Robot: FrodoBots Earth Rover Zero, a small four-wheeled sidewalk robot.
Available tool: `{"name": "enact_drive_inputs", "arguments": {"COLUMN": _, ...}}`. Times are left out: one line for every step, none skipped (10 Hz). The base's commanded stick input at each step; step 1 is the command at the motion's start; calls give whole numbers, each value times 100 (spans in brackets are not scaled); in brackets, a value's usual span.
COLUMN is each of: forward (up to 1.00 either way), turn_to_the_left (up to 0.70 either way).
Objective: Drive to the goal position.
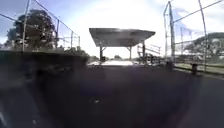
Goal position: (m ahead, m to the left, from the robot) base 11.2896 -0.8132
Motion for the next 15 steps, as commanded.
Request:
{"name": "enact_drive_inputs", "arguments": {"forward": 70, "turn_to_the_left": 0}}
{"name": "enact_drive_inputs", "arguments": {"forward": 70, "turn_to_the_left": 0}}
{"name": "enact_drive_inputs", "arguments": {"forward": 70, "turn_to_the_left": 0}}
{"name": "enact_drive_inputs", "arguments": {"forward": 70, "turn_to_the_left": 0}}
{"name": "enact_drive_inputs", "arguments": {"forward": 70, "turn_to_the_left": 0}}
{"name": "enact_drive_inputs", "arguments": {"forward": 70, "turn_to_the_left": 0}}
{"name": "enact_drive_inputs", "arguments": {"forward": 70, "turn_to_the_left": 0}}
{"name": "enact_drive_inputs", "arguments": {"forward": 70, "turn_to_the_left": 0}}
{"name": "enact_drive_inputs", "arguments": {"forward": 70, "turn_to_the_left": 0}}
{"name": "enact_drive_inputs", "arguments": {"forward": 70, "turn_to_the_left": 0}}
{"name": "enact_drive_inputs", "arguments": {"forward": 70, "turn_to_the_left": 0}}
{"name": "enact_drive_inputs", "arguments": {"forward": 70, "turn_to_the_left": 0}}
{"name": "enact_drive_inputs", "arguments": {"forward": 70, "turn_to_the_left": 0}}
{"name": "enact_drive_inputs", "arguments": {"forward": 70, "turn_to_the_left": 0}}
{"name": "enact_drive_inputs", "arguments": {"forward": 70, "turn_to_the_left": 0}}
